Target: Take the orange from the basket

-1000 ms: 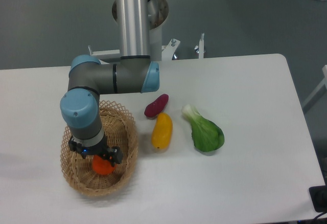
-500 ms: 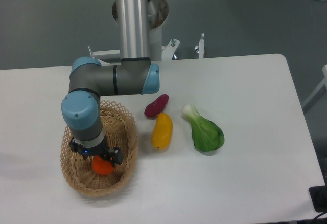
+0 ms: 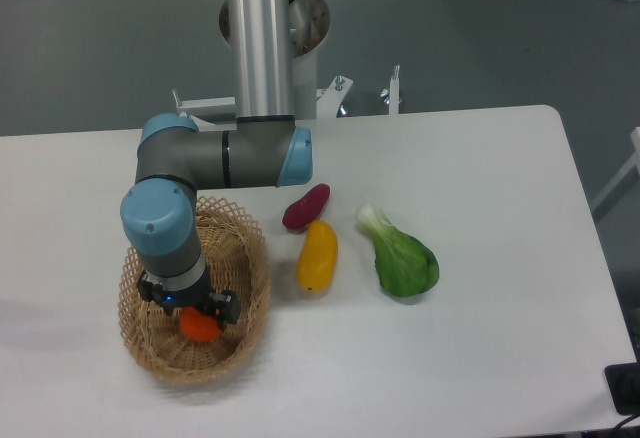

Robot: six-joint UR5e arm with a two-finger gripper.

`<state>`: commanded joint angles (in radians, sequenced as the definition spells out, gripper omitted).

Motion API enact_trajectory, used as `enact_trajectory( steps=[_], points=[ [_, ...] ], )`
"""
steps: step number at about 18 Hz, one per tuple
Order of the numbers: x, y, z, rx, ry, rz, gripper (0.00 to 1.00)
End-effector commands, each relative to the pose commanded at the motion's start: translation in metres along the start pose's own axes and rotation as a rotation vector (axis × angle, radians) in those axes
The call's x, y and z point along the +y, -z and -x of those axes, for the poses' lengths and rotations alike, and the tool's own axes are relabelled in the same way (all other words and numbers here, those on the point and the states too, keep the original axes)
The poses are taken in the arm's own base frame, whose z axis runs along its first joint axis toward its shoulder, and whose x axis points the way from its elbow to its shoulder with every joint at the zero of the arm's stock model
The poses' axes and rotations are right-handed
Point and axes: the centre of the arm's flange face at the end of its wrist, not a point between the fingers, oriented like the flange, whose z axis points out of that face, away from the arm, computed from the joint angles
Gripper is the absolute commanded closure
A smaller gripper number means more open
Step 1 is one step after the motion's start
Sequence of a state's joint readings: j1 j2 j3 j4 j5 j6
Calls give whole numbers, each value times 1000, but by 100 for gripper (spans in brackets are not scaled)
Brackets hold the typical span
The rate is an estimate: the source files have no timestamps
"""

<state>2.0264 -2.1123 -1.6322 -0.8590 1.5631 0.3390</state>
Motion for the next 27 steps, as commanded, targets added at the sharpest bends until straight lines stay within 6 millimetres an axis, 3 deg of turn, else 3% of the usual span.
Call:
enact_trajectory(
  steps=[6,13,16,21,23,27],
  points=[
    [1,0,2,-19,-5,7,29],
    [-2,10,3,-24,-12,-11,33],
    [-4,35,7,-38,-40,-45,33],
    [7,104,43,-84,-160,-121,33],
    [15,115,60,-89,-194,-111,33],
    [35,138,111,-115,-250,-110,33]
  ],
)
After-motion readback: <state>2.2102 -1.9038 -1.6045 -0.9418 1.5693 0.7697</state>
